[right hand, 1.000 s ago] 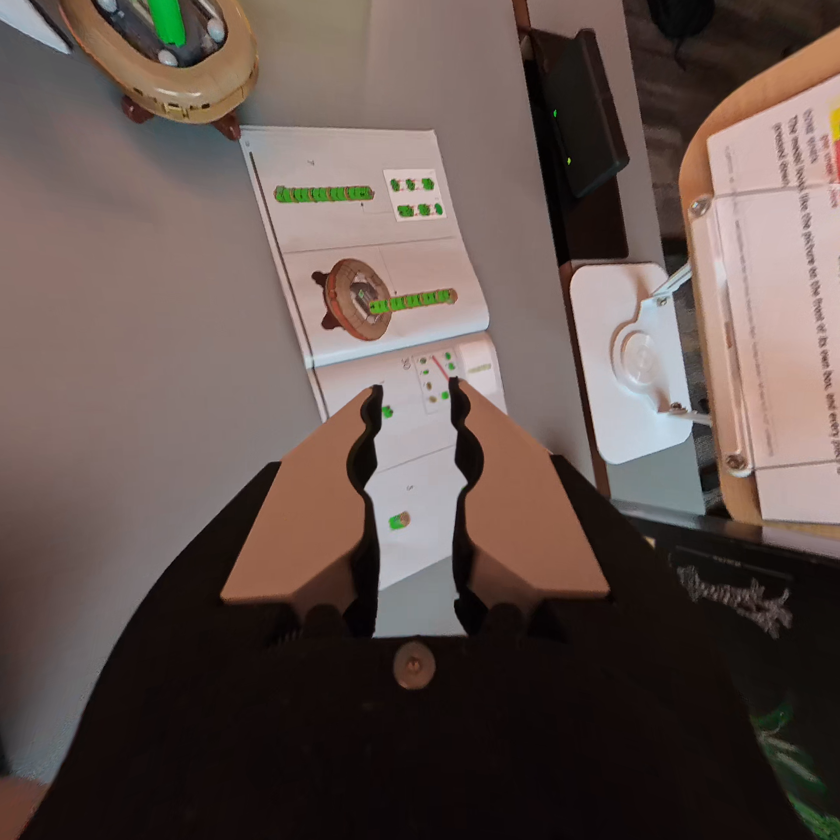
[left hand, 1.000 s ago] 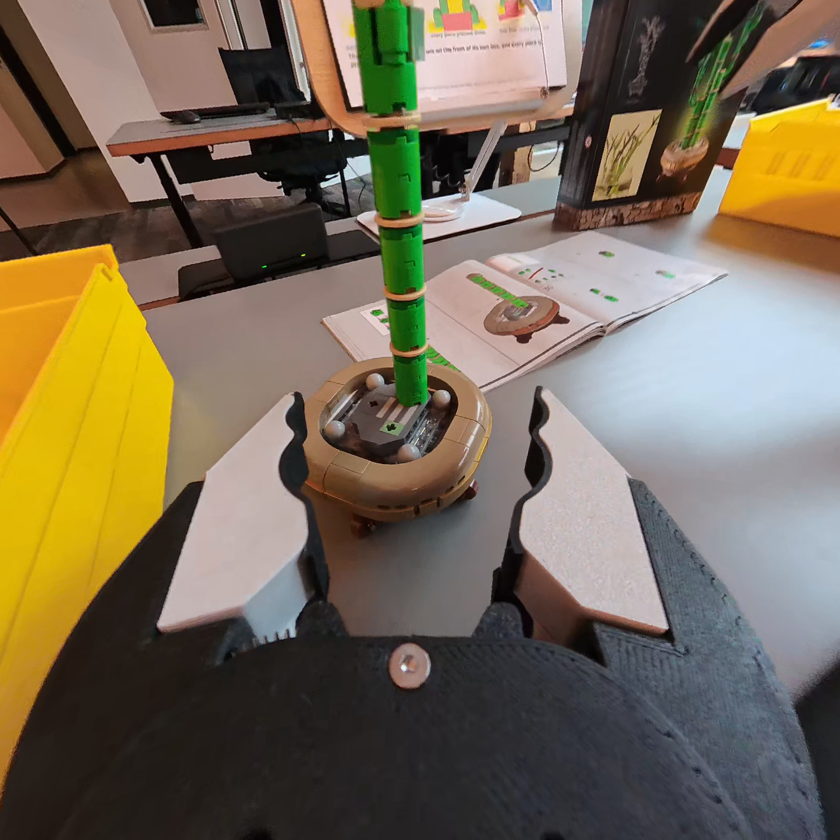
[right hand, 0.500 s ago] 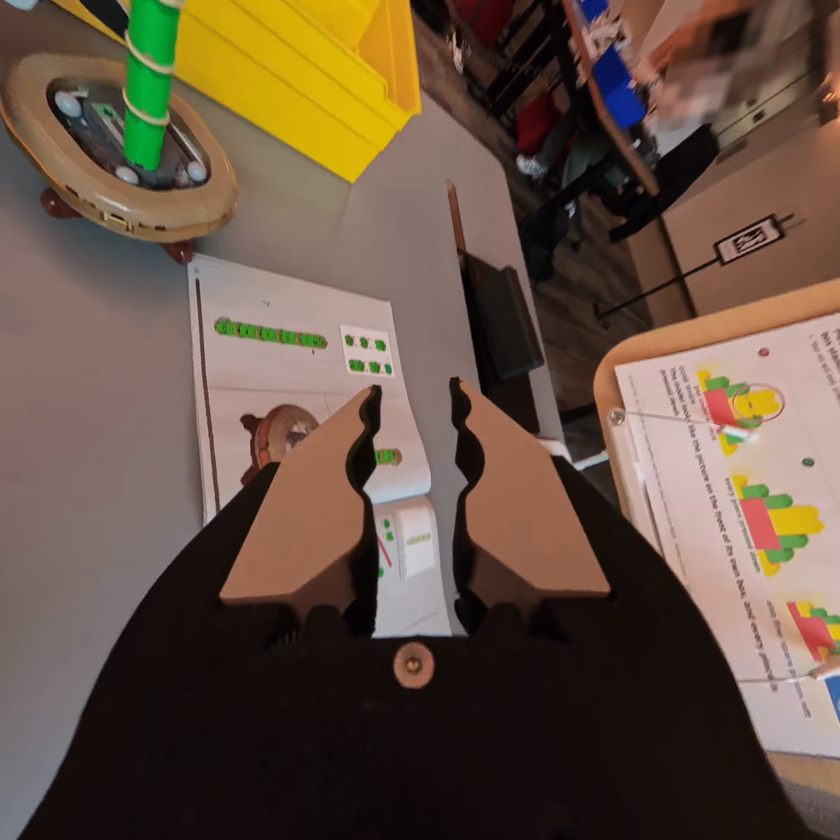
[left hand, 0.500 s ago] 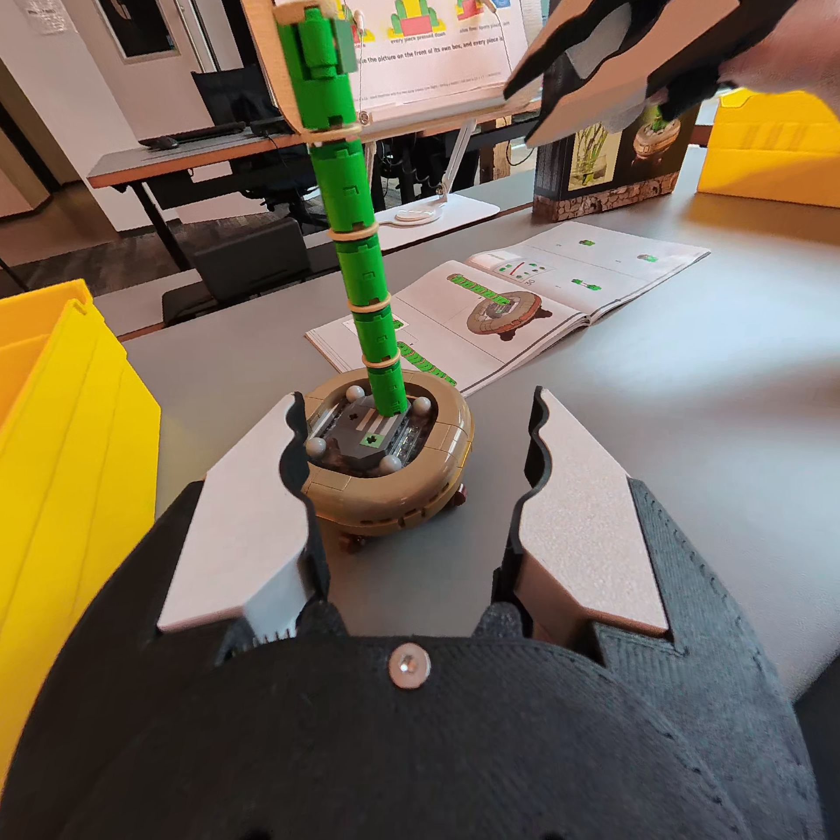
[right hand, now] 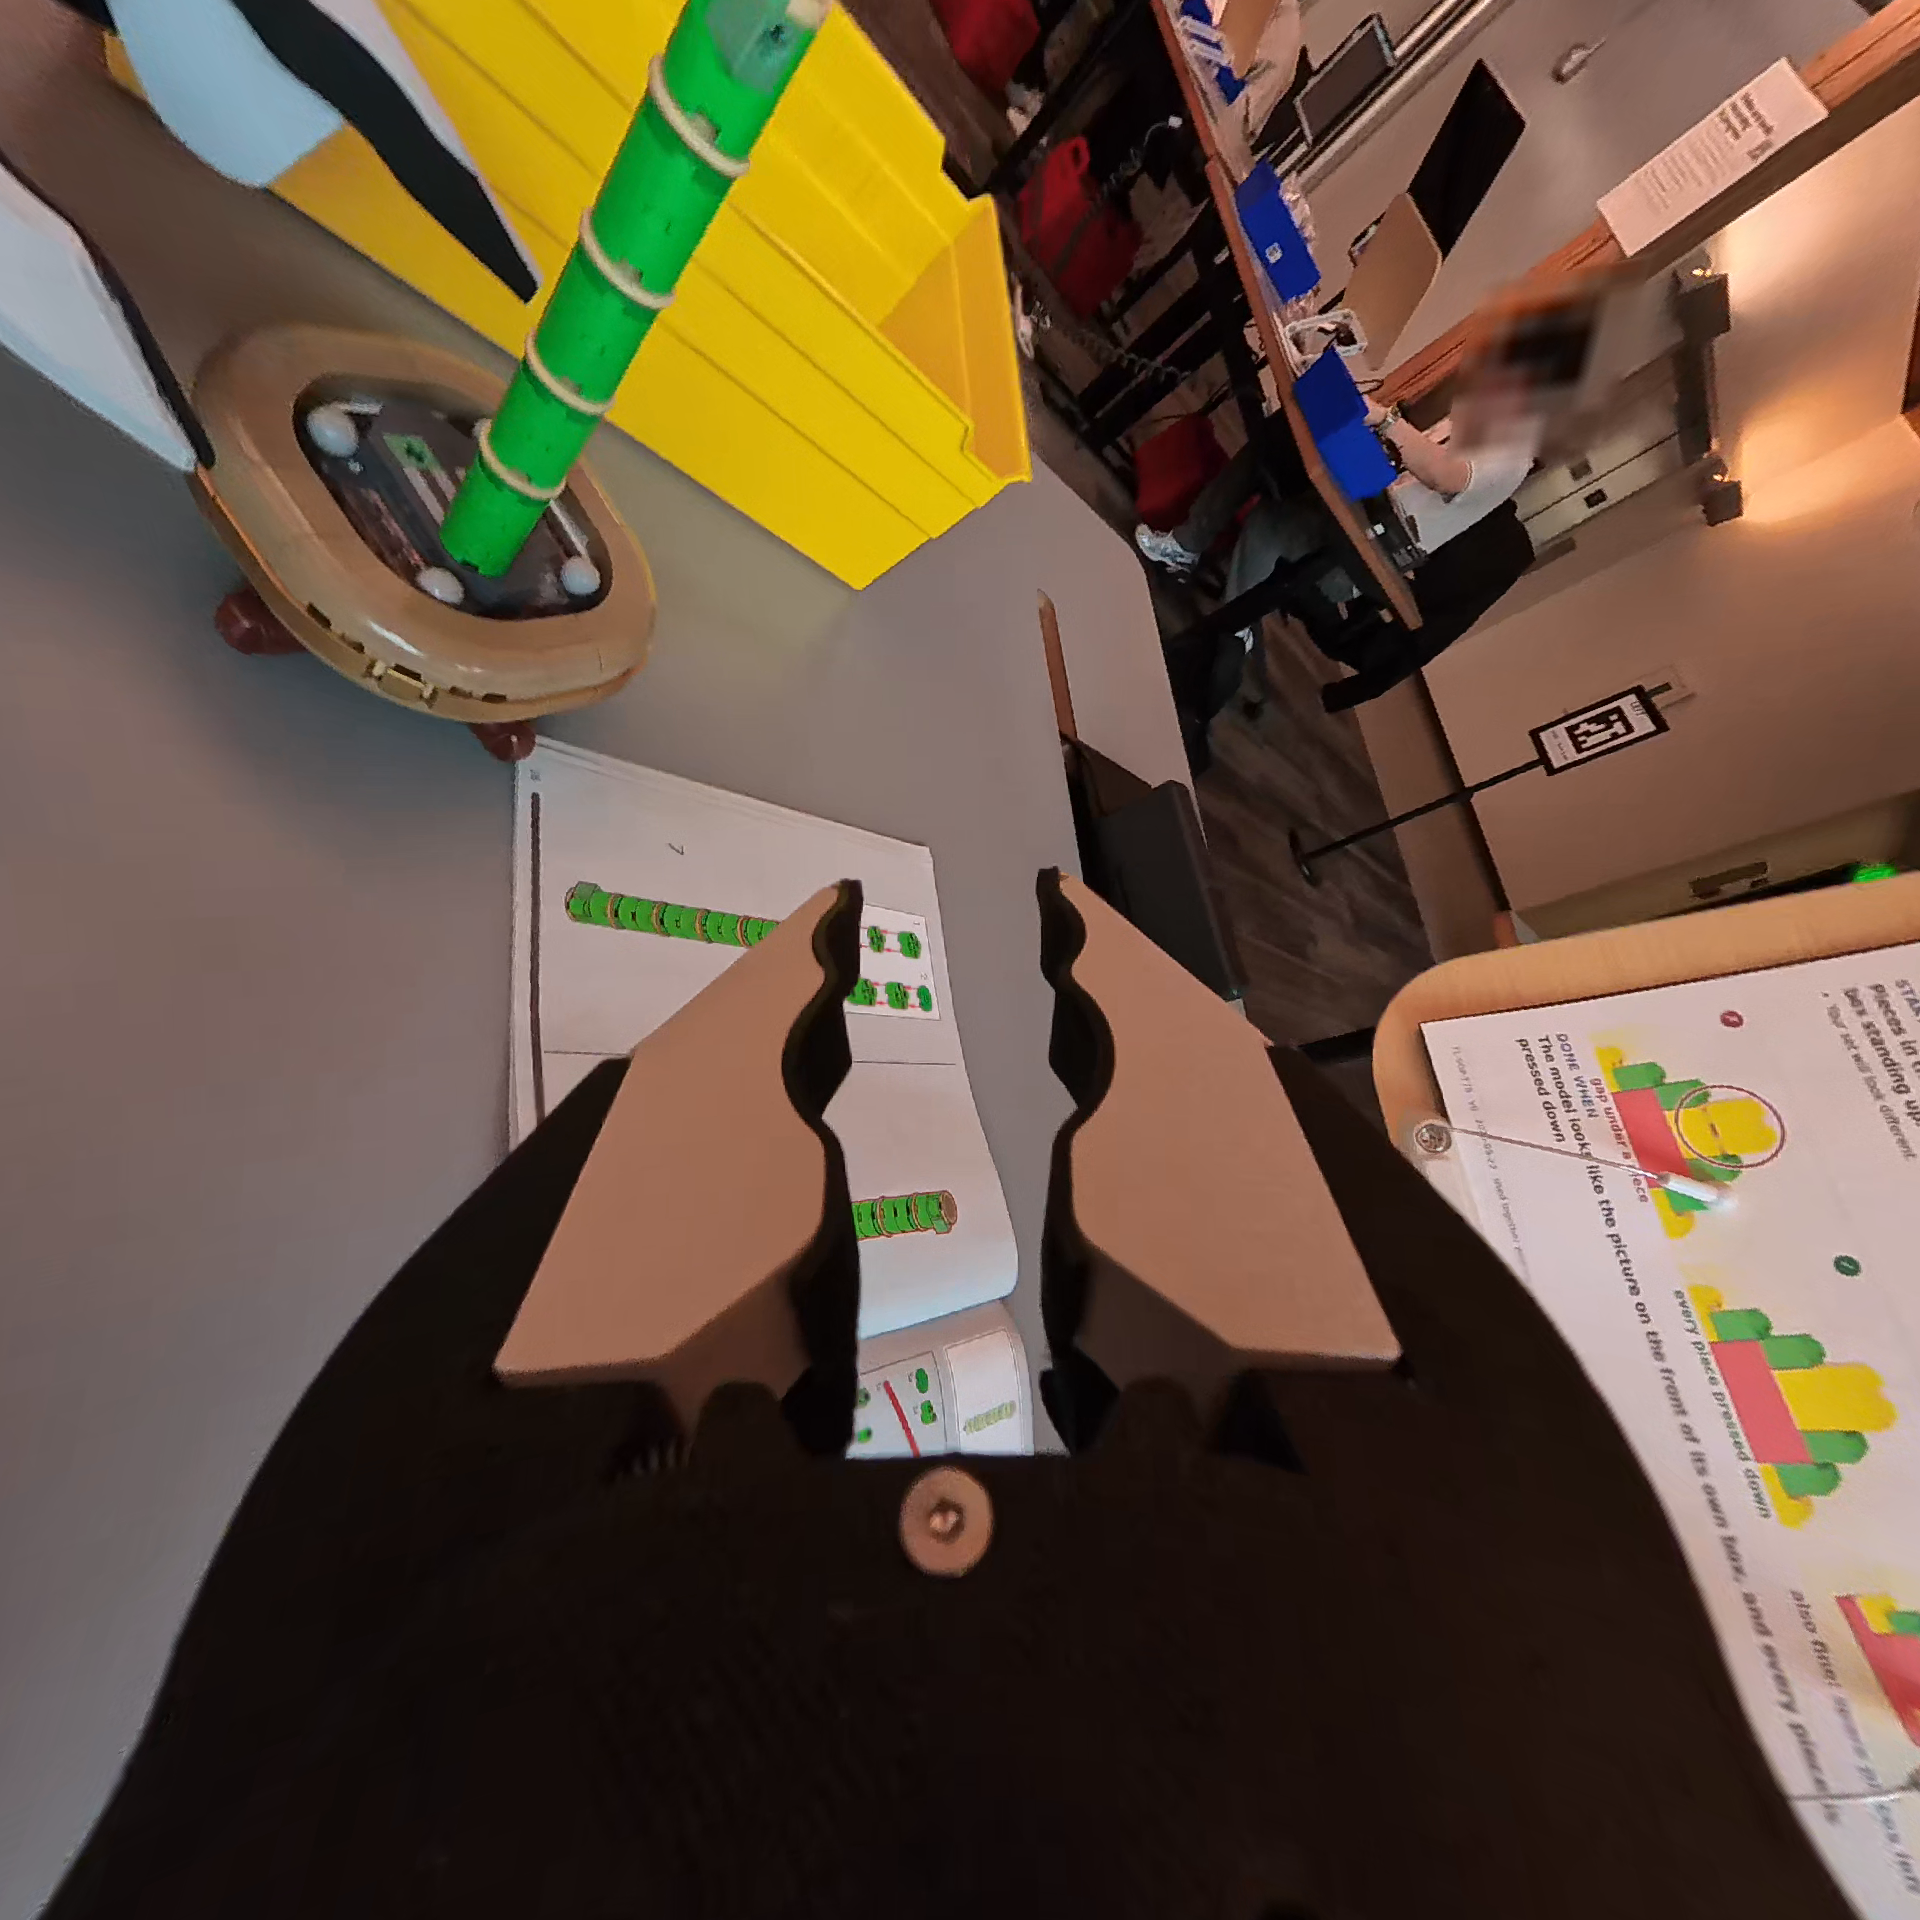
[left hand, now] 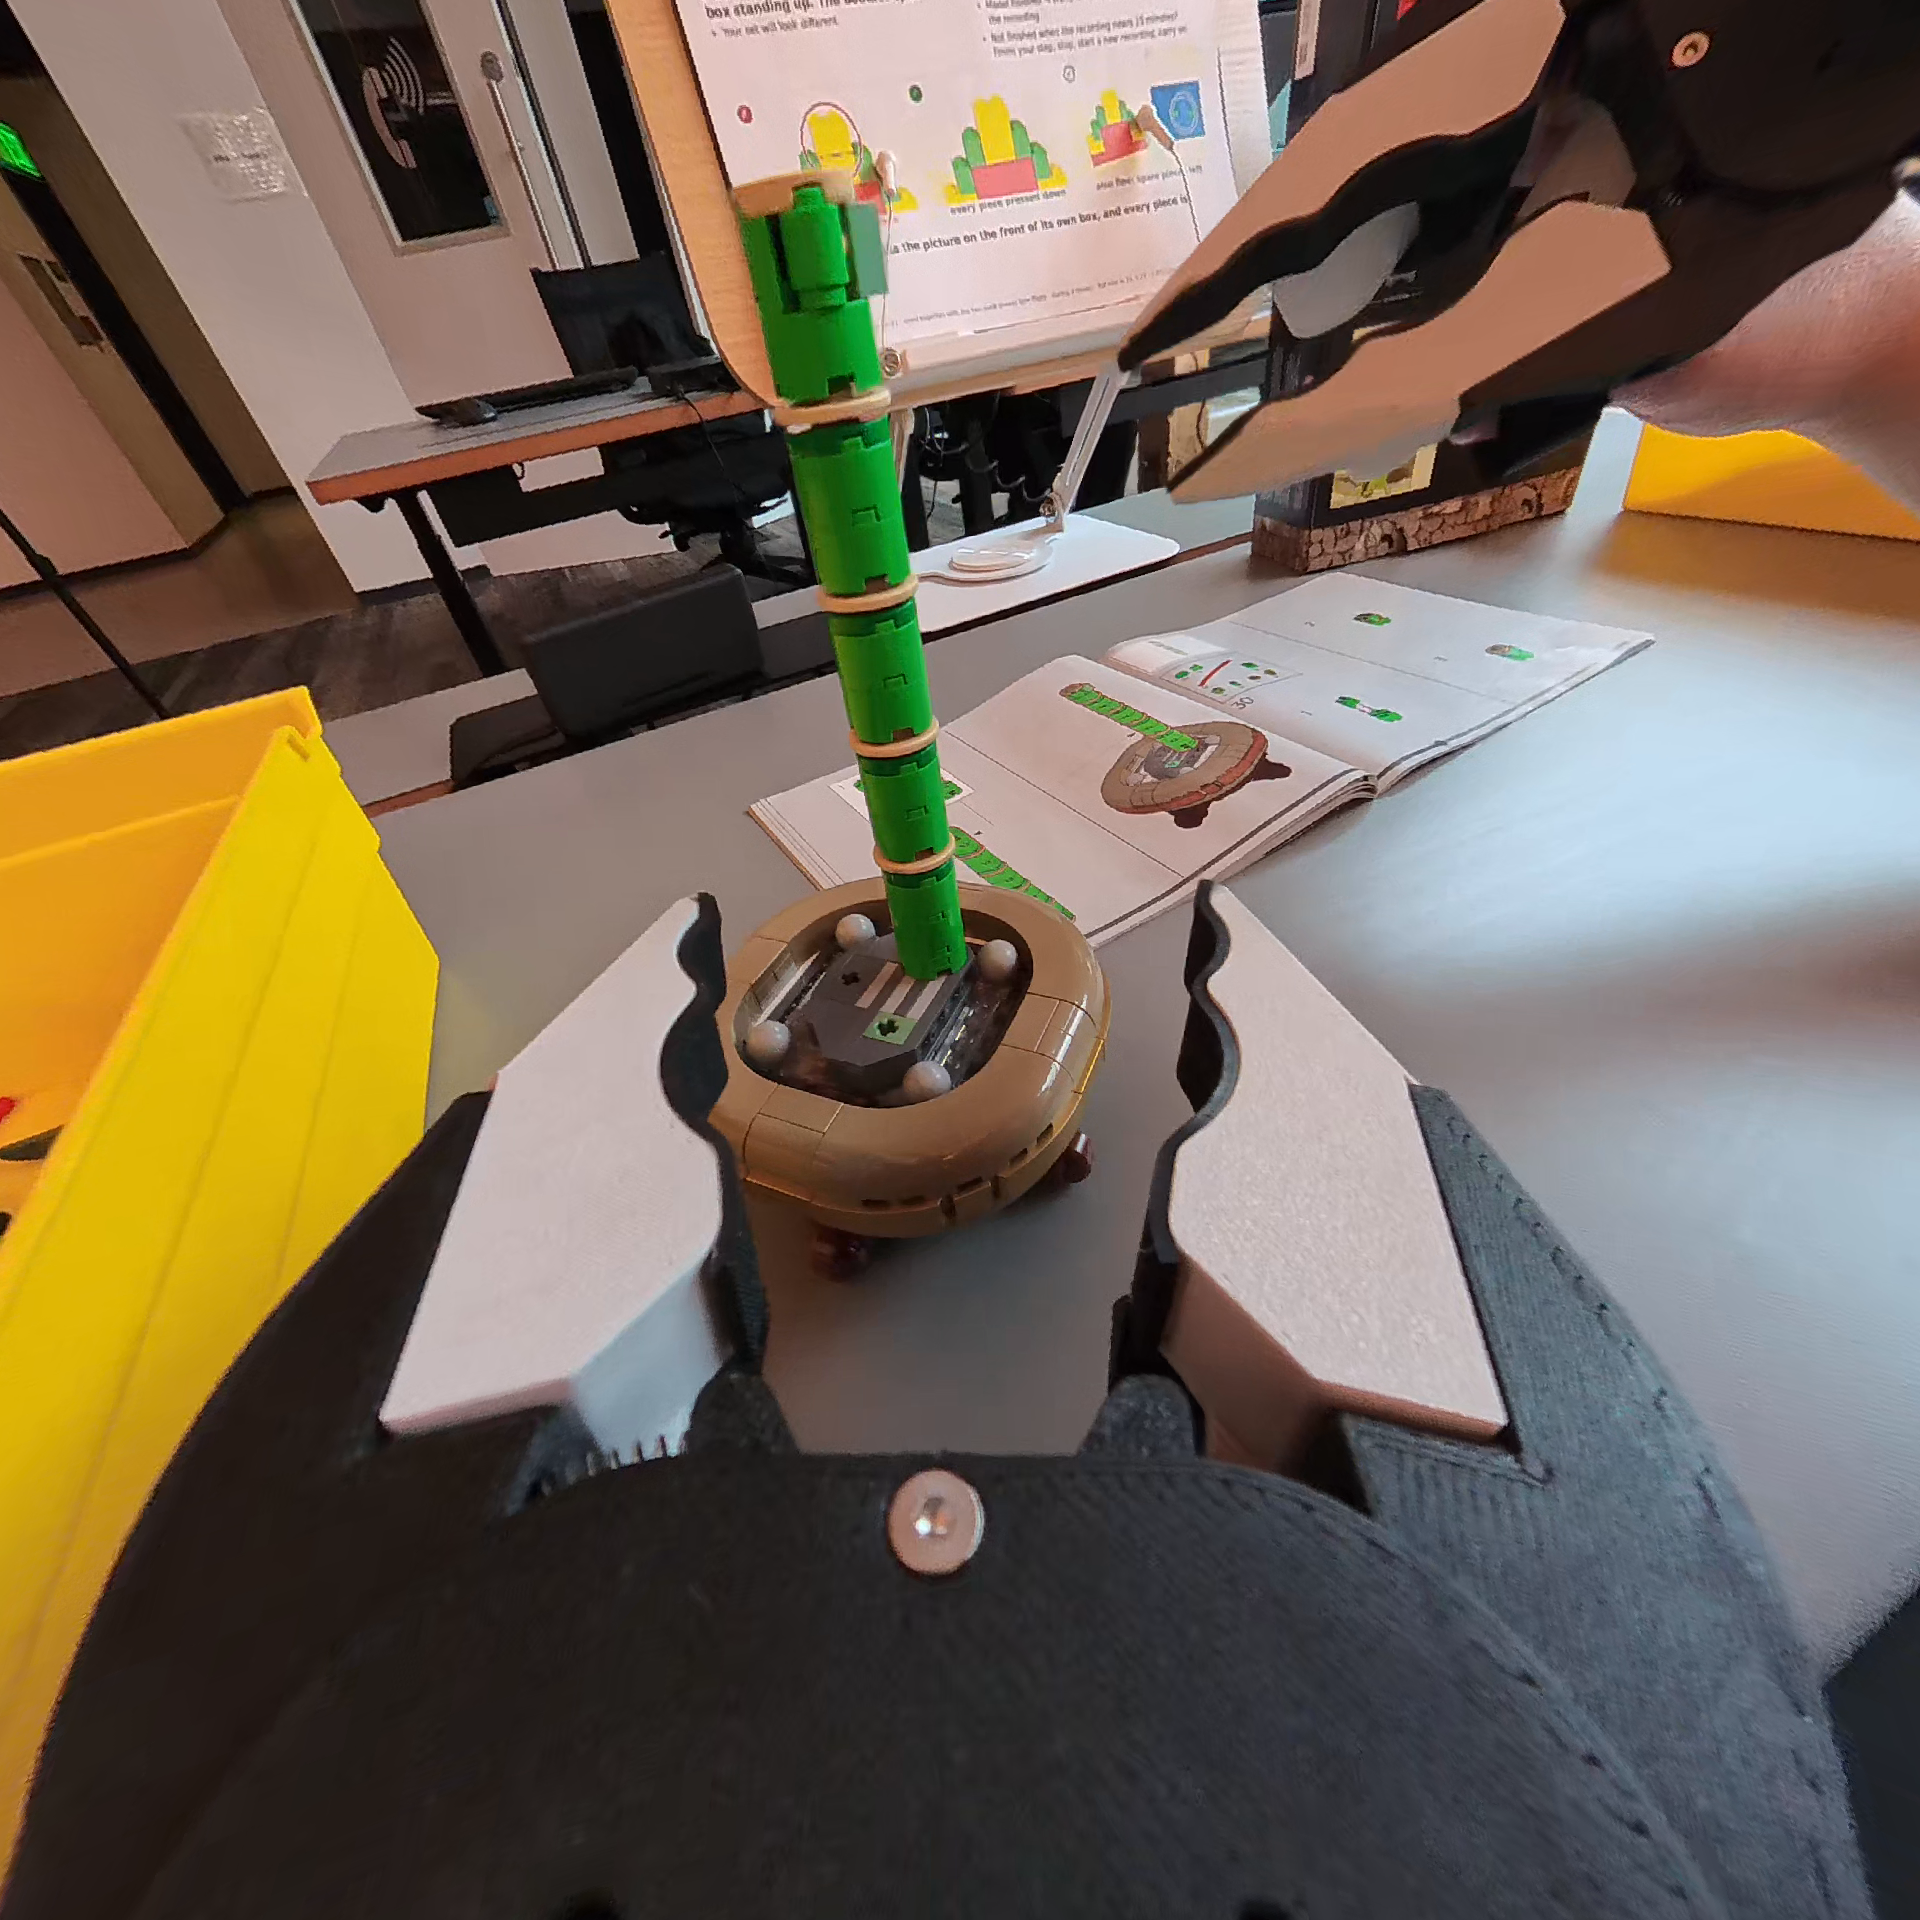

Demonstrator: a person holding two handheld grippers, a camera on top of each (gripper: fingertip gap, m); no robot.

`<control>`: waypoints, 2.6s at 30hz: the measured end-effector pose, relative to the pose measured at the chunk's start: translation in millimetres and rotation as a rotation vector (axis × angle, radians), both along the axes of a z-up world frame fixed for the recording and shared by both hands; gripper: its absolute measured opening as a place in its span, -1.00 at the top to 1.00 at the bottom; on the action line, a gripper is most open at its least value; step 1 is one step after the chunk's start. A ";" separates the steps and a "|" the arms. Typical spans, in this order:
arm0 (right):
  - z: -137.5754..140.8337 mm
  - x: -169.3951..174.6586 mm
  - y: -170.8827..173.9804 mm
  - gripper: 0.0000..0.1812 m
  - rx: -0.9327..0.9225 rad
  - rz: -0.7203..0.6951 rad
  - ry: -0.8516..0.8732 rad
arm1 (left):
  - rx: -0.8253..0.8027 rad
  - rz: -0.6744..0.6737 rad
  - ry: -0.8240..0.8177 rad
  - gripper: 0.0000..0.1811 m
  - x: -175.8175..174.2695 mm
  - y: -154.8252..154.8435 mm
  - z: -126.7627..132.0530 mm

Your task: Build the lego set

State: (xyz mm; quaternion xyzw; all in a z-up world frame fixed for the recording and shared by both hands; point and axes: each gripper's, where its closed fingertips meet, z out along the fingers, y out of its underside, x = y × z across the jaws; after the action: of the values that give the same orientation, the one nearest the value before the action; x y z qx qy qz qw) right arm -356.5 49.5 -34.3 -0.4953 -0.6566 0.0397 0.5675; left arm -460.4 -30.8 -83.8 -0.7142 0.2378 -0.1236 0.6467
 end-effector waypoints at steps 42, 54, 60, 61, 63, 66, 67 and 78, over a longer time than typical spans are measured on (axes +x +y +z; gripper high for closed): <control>23.4 19.5 13.9 0.99 0.116 -0.027 0.066 | 0.064 0.034 0.300 1.00 3.4 -2.6 -15.8; 22.3 20.9 16.3 0.99 0.116 -0.032 0.059 | 0.133 0.103 0.326 0.78 -2.3 0.3 -6.4; 16.3 23.8 22.1 0.99 0.109 -0.052 0.028 | 0.154 0.120 0.372 0.78 1.5 1.9 -7.2; 16.9 24.5 22.8 0.99 0.108 -0.055 0.032 | 0.163 0.118 0.375 0.78 3.2 1.2 -6.0; 19.0 25.3 22.8 0.99 0.101 -0.055 0.045 | 0.179 0.107 0.376 0.78 6.7 -0.6 -3.8; 22.7 26.1 22.4 0.99 0.107 -0.054 0.057 | 0.195 0.109 0.371 0.80 7.8 -1.5 -0.4; 23.6 26.3 22.4 0.99 0.109 -0.055 0.060 | 0.194 0.111 0.369 0.80 7.3 -1.4 -0.4; 21.5 25.4 22.4 0.99 0.112 -0.052 0.050 | 0.185 0.114 0.349 0.84 5.4 -1.4 0.1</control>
State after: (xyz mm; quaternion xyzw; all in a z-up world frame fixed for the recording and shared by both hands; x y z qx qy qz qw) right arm -331.1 71.8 -12.9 -0.4785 -0.6302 0.0003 0.6114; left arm -455.0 -32.3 -83.6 -0.6747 0.3155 0.0612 0.6645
